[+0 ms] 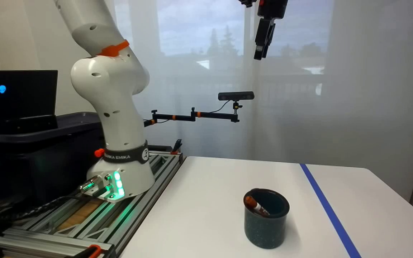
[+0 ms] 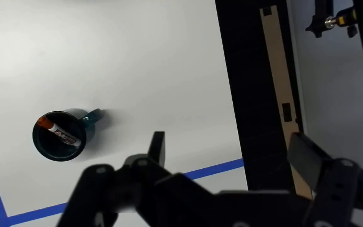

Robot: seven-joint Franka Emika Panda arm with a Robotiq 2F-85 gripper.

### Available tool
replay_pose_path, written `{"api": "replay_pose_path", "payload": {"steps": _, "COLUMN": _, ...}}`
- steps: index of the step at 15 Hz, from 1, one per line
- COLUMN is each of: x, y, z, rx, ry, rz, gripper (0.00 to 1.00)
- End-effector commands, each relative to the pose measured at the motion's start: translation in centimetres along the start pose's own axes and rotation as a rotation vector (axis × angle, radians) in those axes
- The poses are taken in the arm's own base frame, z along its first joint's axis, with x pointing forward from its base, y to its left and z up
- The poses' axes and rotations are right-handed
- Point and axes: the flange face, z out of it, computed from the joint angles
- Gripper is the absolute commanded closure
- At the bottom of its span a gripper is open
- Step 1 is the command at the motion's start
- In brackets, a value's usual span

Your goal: Remove the marker from the mug

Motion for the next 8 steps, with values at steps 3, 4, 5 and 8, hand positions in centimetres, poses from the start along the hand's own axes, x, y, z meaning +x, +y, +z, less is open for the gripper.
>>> {"api": "replay_pose_path", "payload": {"steps": 3, "x": 1.6, "y": 3.9, "z": 3.5, "rx": -0.069, "ry": -0.070, "rz": 0.025, "gripper": 0.00}}
{"api": "replay_pose_path", "payload": {"steps": 4, "x": 2.0, "y": 5.1, "z": 4.8, "rx": -0.092, "ry": -0.101, "rz": 0.018, "gripper": 0.00}}
{"api": "replay_pose_path", "payload": {"steps": 5, "x": 2.4, "y": 6.4, "z": 5.9, "rx": -0.111, "ry": -0.113, "rz": 0.008, "gripper": 0.00}}
{"api": "replay_pose_path", "payload": {"steps": 8, "x": 3.5, "y": 10.0, "z": 8.7, "rx": -0.182, "ry": -0.111, "rz": -0.004, "gripper": 0.00}}
